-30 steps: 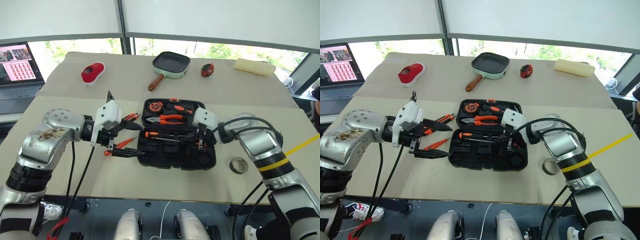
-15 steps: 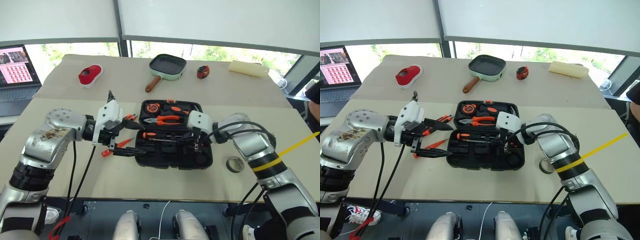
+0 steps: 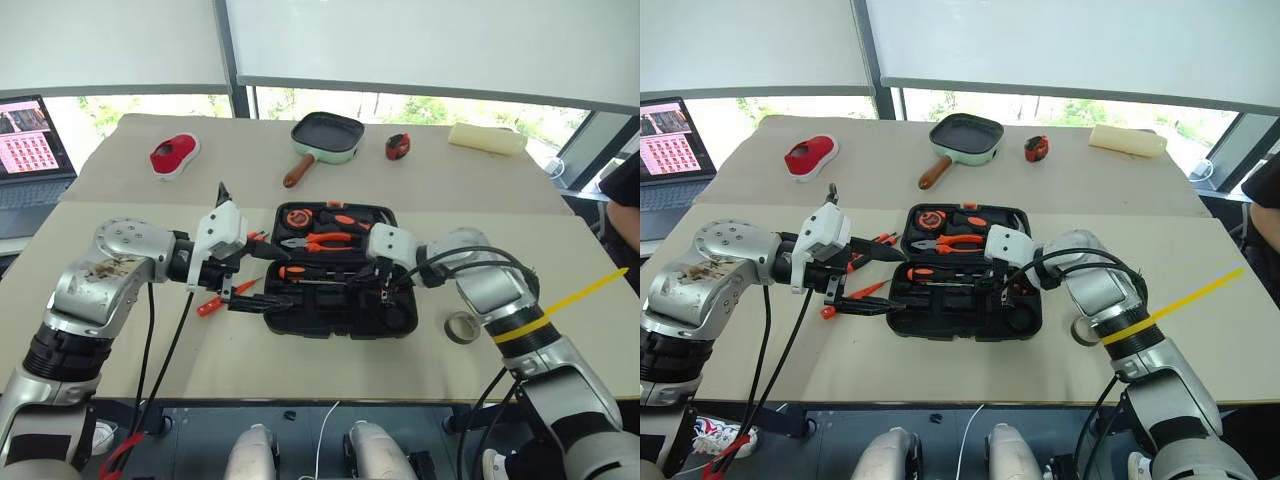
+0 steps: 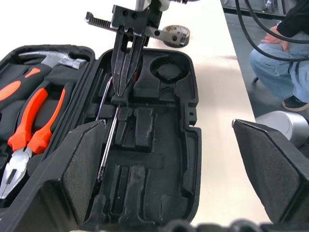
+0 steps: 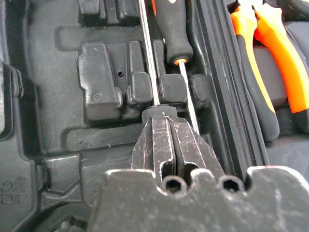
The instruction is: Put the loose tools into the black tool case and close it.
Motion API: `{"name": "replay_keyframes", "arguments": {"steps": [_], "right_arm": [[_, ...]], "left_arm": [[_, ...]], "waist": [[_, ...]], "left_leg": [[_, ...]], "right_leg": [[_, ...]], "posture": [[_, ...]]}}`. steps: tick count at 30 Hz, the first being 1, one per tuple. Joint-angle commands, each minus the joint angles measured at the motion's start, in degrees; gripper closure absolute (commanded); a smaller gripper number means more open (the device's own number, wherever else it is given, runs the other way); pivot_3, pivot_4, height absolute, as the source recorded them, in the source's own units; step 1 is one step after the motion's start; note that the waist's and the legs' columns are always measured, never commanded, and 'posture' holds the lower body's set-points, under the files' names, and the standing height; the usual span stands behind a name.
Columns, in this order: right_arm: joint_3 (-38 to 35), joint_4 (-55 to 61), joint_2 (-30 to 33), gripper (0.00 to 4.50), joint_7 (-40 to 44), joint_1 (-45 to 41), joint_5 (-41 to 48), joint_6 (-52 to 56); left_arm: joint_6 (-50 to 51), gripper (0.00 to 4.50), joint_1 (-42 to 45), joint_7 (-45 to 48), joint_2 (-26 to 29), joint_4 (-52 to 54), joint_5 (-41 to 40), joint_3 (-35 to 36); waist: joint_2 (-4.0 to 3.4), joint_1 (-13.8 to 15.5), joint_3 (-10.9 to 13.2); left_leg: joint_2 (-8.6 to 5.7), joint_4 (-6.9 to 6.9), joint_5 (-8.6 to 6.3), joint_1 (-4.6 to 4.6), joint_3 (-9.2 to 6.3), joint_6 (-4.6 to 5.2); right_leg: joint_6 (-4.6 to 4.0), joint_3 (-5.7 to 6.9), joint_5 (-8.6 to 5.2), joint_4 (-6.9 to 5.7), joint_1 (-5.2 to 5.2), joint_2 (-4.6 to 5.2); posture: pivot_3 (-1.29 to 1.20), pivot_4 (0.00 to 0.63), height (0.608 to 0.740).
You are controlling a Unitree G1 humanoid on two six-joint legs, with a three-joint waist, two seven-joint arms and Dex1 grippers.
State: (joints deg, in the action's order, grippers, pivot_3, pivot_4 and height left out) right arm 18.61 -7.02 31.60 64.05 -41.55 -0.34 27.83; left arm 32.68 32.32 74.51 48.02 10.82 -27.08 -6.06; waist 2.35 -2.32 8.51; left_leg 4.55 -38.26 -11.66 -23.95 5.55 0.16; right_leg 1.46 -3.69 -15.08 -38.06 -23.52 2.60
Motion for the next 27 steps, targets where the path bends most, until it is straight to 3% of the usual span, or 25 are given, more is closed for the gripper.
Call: {"name": "replay_keyframes", "arguments": {"steps": [1,3,4,10,14,16,17,21,24,27], "right_arm": [[-9.9,11.5,3.4,4.47,0.9,0.6,8.2,6.9],[-15.7,19.4,5.9,4.47,3.4,3.0,16.2,13.2],[-17.8,22.5,7.0,4.20,4.3,4.2,19.7,15.8],[-24.0,33.7,10.9,2.31,5.3,9.8,32.6,21.3],[-25.3,35.8,11.3,0.95,3.4,10.9,37.1,22.4],[-24.9,36.3,11.9,0.26,3.0,11.6,38.0,21.6],[-24.8,36.4,12.1,0.08,2.7,11.7,38.2,21.4],[-23.9,35.7,12.0,0.08,1.0,11.1,38.8,20.8],[-23.9,36.6,12.3,0.08,-0.1,11.8,39.2,20.7],[-24.1,38.3,12.8,0.08,-1.0,13.1,39.7,20.6]], "left_arm": [[0.4,0.00,-3.2,-3.0,1.7,1.6,-0.2,4.4],[2.2,0.00,-7.5,-6.2,2.8,3.0,-0.6,8.4],[3.6,0.00,-10.0,-7.8,3.4,3.7,-1.1,10.7],[10.1,0.00,-30.9,-14.2,4.6,11.9,-3.5,29.7],[11.7,0.00,-47.0,-16.2,1.9,16.5,-2.4,43.1],[11.2,0.00,-51.7,-16.8,1.0,17.6,-2.0,46.6],[10.8,0.00,-52.6,-17.0,1.0,17.8,-2.1,47.1],[10.7,0.00,-49.2,-18.4,3.3,18.0,-3.1,43.5],[12.6,0.00,-37.1,-20.0,6.8,14.8,-1.4,31.0],[14.2,0.00,-29.3,-20.7,8.9,11.2,0.3,23.0]], "waist": [[-0.12,0.2,0.1],[-0.14,0.5,0.1],[-0.14,0.6,0.1],[-0.10,0.7,0.1],[-0.06,0.7,0.1],[-0.04,1.0,0.1],[-0.02,1.4,0.2],[0.02,2.6,0.1],[0.01,3.3,0.2],[0.08,3.0,0.1]], "left_leg": [[-0.01,0.00,0.01,-0.30,0.02,0.00],[-0.01,0.01,0.03,-0.79,0.02,-0.01],[0.01,0.04,0.01,-0.86,0.02,-0.03],[0.11,0.45,-0.13,-0.79,0.06,-0.12],[0.11,0.45,-0.15,-0.71,0.14,-0.18],[0.12,0.45,-0.15,-0.62,0.19,-0.21],[0.13,0.45,-0.15,-0.61,0.19,-0.21],[0.08,0.45,-0.11,-0.46,0.20,-0.32],[-0.10,0.45,-0.18,-0.41,0.30,-0.43],[-0.21,0.46,-0.16,-0.46,0.41,-0.39]], "right_leg": [[-0.01,-0.06,0.02,-0.05,-0.35,0.00],[-0.01,-0.11,0.03,-0.09,-0.85,-0.02],[0.00,-0.09,0.03,-0.06,-0.89,-0.01],[-0.03,-0.07,0.00,0.37,-0.87,-0.02],[-0.04,-0.06,0.00,0.36,-0.84,0.03],[-0.07,-0.05,-0.02,0.38,-0.81,0.06],[-0.10,-0.04,-0.03,0.38,-0.79,0.07],[-0.63,0.13,-0.34,0.50,-0.86,0.23],[-0.65,0.29,-0.36,0.46,-0.81,0.54],[-0.63,0.29,-0.34,0.53,-0.61,0.65]], "posture": [[0.00,0.150,0.740],[0.00,0.150,0.740],[0.00,0.150,0.740],[0.00,0.150,0.740],[0.00,0.150,0.740],[0.00,0.150,0.740],[0.00,0.150,0.740],[0.00,0.150,0.740],[0.00,0.150,0.740],[0.00,0.150,0.740]]}}
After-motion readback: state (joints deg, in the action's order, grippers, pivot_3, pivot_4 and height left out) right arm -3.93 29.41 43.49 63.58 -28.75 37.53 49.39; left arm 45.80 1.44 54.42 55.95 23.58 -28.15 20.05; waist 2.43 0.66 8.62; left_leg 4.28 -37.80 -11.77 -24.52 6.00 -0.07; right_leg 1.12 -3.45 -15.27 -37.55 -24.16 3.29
